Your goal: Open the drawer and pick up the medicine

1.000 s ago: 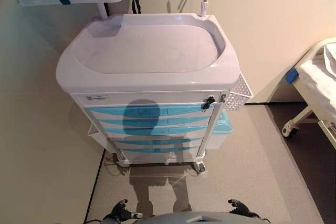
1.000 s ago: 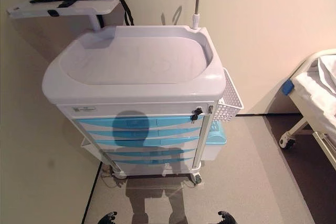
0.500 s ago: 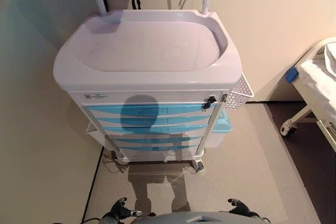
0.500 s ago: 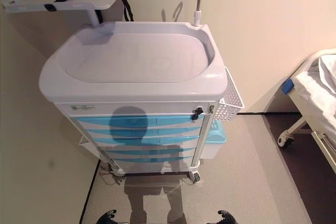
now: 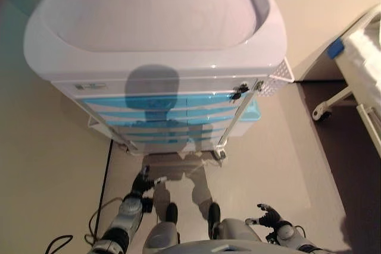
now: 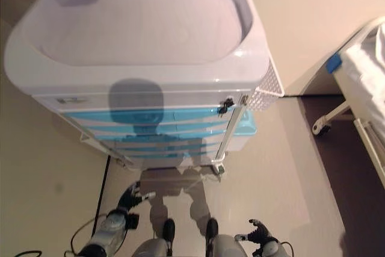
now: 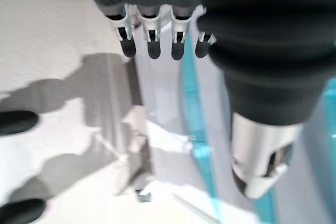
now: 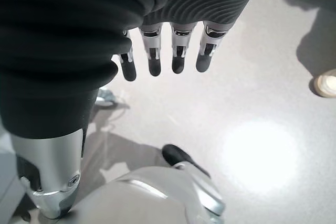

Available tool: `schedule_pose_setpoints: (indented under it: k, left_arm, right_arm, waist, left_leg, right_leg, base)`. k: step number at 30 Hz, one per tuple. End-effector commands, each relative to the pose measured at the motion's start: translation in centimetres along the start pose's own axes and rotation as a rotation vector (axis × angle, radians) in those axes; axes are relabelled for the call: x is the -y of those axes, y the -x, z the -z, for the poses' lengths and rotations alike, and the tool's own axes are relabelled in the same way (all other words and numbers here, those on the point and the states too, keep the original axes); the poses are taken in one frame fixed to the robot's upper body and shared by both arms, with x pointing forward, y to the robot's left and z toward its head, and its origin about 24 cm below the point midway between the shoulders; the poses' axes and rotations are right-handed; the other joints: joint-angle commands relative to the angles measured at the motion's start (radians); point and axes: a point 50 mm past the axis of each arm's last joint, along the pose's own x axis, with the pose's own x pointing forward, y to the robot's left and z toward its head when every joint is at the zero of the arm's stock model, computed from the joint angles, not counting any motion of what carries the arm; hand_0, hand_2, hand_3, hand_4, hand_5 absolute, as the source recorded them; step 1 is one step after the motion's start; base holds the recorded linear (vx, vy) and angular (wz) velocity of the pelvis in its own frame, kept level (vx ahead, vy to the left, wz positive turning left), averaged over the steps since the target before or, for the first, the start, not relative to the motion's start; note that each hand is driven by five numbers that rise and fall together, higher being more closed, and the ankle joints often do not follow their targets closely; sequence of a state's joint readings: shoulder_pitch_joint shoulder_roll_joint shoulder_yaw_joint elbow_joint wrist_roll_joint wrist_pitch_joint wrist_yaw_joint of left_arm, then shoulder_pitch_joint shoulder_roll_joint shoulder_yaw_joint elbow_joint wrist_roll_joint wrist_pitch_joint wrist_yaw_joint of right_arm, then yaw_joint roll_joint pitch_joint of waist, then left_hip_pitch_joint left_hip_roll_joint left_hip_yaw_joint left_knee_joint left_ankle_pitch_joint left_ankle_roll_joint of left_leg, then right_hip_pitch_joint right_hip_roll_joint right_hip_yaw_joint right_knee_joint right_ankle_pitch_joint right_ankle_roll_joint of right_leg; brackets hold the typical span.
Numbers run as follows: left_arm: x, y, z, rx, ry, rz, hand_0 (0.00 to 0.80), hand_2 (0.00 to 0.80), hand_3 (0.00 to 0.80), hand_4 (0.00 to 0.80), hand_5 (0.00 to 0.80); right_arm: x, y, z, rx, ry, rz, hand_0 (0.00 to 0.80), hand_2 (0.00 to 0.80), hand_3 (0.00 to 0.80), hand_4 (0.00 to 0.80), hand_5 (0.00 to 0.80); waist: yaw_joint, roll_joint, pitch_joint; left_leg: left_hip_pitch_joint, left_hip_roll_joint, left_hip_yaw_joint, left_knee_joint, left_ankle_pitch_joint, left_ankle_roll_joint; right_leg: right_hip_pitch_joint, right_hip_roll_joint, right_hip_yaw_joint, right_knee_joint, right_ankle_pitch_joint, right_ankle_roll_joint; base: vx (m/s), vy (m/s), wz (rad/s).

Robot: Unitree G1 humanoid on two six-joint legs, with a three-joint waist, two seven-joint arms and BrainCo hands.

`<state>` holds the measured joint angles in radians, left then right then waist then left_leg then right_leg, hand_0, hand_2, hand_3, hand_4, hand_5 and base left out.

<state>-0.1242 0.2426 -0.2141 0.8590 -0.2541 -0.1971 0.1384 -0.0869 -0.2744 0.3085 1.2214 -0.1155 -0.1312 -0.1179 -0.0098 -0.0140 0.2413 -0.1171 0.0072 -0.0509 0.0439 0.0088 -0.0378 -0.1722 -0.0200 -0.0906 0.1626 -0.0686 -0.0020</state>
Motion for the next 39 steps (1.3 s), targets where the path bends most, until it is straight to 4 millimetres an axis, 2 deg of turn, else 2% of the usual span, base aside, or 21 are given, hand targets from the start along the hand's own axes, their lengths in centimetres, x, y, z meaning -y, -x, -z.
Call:
schedule_pose_setpoints:
  k: [1, 7, 14, 15, 16, 18, 20, 21, 23, 29, 33, 34, 39]
  left_arm:
    - [0.2, -0.2, -3.0, 0.152, 0.135, -0.014, 0.0, 0.0, 0.0, 0.0, 0.0]
    - [1.1, -0.1, -7.4, 0.315, 0.346, 0.048, 0.0, 0.0, 0.0, 0.0, 0.0]
    - [2.4, 0.4, -12.5, 0.485, 0.637, 0.182, 0.0, 0.0, 0.0, 0.0, 0.0]
    - [2.7, 0.5, -13.7, 0.52, 0.74, 0.217, 0.0, 0.0, 0.0, 0.0, 0.0]
    - [2.7, 0.5, -13.7, 0.52, 0.74, 0.217, 0.0, 0.0, 0.0, 0.0, 0.0]
    - [3.0, 0.8, -15.7, 0.579, 0.856, 0.245, 0.0, 0.0, 0.0, 0.0, 0.0]
    - [3.1, 0.8, -16.3, 0.594, 0.887, 0.254, 0.0, 0.0, 0.0, 0.0, 0.0]
    - [3.4, 0.7, -17.2, 0.607, 0.956, 0.286, 0.0, 0.0, 0.0, 0.0, 0.0]
    - [3.4, 0.5, -17.4, 0.603, 0.983, 0.284, 0.0, 0.0, 0.0, 0.0, 0.0]
    - [2.6, -0.4, -20.4, 0.646, 1.131, 0.274, 0.0, 0.0, 0.0, 0.0, 0.0]
    - [2.1, -0.6, -21.6, 0.67, 1.146, 0.272, 0.0, 0.0, 0.0, 0.0, 0.0]
    - [2.0, -0.7, -22.0, 0.675, 1.15, 0.275, 0.0, 0.0, 0.0, 0.0, 0.0]
    - [2.1, -0.2, -24.1, 0.731, 1.123, 0.341, 0.0, 0.0, 0.0, 0.0, 0.0]
  right_arm:
    - [0.9, 0.0, 0.0, 0.021, 0.05, 0.024, 0.0, 0.0, 0.0, 0.0, 0.0]
    - [2.8, -0.3, -1.5, 0.071, 0.071, 0.083, 0.0, 0.0, 0.0, 0.0, 0.0]
    - [4.2, -0.4, -1.8, 0.077, 0.062, 0.128, 0.0, 0.0, 0.0, 0.0, 0.0]
    - [4.5, -0.4, -2.0, 0.08, 0.073, 0.134, 0.0, 0.0, 0.0, 0.0, 0.0]
    - [4.5, -0.4, -2.0, 0.08, 0.073, 0.134, 0.0, 0.0, 0.0, 0.0, 0.0]
    - [4.7, -0.5, -2.2, 0.082, 0.077, 0.138, 0.0, 0.0, 0.0, 0.0, 0.0]
    - [4.7, -0.5, -2.0, 0.075, 0.075, 0.139, 0.0, 0.0, 0.0, 0.0, 0.0]
    - [4.8, -0.4, -1.8, 0.071, 0.066, 0.139, 0.0, 0.0, 0.0, 0.0, 0.0]
    - [4.8, -0.4, -1.8, 0.072, 0.069, 0.14, 0.0, 0.0, 0.0, 0.0, 0.0]
    - [5.0, -0.5, -2.1, 0.079, 0.078, 0.133, 0.0, 0.0, 0.0, 0.0, 0.0]
    - [5.0, -0.5, -1.9, 0.073, 0.078, 0.127, 0.0, 0.0, 0.0, 0.0, 0.0]
    - [4.9, -0.4, -1.6, 0.061, 0.08, 0.12, 0.0, 0.0, 0.0, 0.0, 0.0]
    - [4.8, -0.3, -1.0, 0.046, 0.092, 0.102, 0.0, 0.0, 0.0, 0.0, 0.0]
  waist:
    - [-0.002, -0.021, -0.002]
    - [-0.002, -0.015, 0.032]
    - [-0.003, -0.012, 0.048]
    - [-0.002, -0.013, 0.047]
    - [-0.002, -0.013, 0.046]
    - [0.0, -0.015, 0.043]
    - [-0.001, -0.016, 0.043]
    - [-0.006, -0.018, 0.041]
    - [-0.008, -0.019, 0.04]
    - [-0.032, -0.031, 0.03]
    - [-0.042, -0.035, 0.031]
    - [-0.045, -0.034, 0.03]
    - [-0.059, -0.036, 0.025]
  left_leg:
    - [-0.072, -0.069, 0.019, 0.051, -0.016, 0.063]
    - [-0.21, -0.092, 0.016, 0.154, -0.03, 0.074]
    - [-0.38, -0.119, 0.027, 0.325, -0.075, 0.084]
    - [-0.426, -0.125, 0.036, 0.371, -0.093, 0.091]
    - [-0.427, -0.125, 0.037, 0.371, -0.093, 0.091]
    - [-0.491, -0.13, 0.06, 0.445, -0.119, 0.098]
    - [-0.513, -0.131, 0.063, 0.475, -0.131, 0.098]
    - [-0.543, -0.13, 0.07, 0.527, -0.155, 0.099]
    - [-0.561, -0.129, 0.072, 0.552, -0.164, 0.099]
    - [-0.651, -0.113, 0.1, 0.657, -0.21, 0.11]
    - [-0.677, -0.108, 0.106, 0.684, -0.221, 0.112]
    - [-0.668, -0.108, 0.099, 0.699, -0.258, 0.108]
    - [-0.691, -0.105, 0.102, 0.71, -0.264, 0.111]
  right_leg:
    - [-0.096, -0.025, 0.036, 0.016, 0.089, 0.06]
    - [-0.227, -0.047, 0.047, 0.122, 0.068, 0.052]
    - [-0.386, -0.076, 0.067, 0.285, 0.026, 0.037]
    - [-0.441, -0.079, 0.075, 0.332, 0.014, 0.038]
    - [-0.442, -0.079, 0.076, 0.333, 0.014, 0.038]
    - [-0.51, -0.091, 0.093, 0.417, -0.01, 0.038]
    - [-0.529, -0.096, 0.095, 0.447, -0.017, 0.037]
    - [-0.56, -0.099, 0.104, 0.498, -0.035, 0.035]
    - [-0.578, -0.098, 0.109, 0.518, -0.042, 0.034]
    - [-0.665, -0.081, 0.134, 0.587, -0.06, 0.035]
    - [-0.688, -0.076, 0.137, 0.602, -0.064, 0.036]
    - [-0.685, -0.07, 0.14, 0.623, -0.099, 0.041]
    - [-0.713, -0.059, 0.148, 0.625, -0.098, 0.038]
  base:
    - [-0.146, 0.033, -0.02]
    - [-0.107, 0.03, 0.03]
    - [-0.104, 0.029, 0.17]
    - [-0.091, 0.044, 0.18]
    - [-0.083, 0.053, 0.09]
    - [-0.077, 0.072, -0.09]
    - [-0.053, 0.049, -0.13]
    - [-0.027, 0.026, -0.07]
    - [-0.034, 0.032, 0.01]
    - [-0.037, 0.035, -0.07]
    - [0.005, 0.017, -0.15]
    - [0.08, 0.018, -0.11]
    - [0.011, 0.011, -0.07]
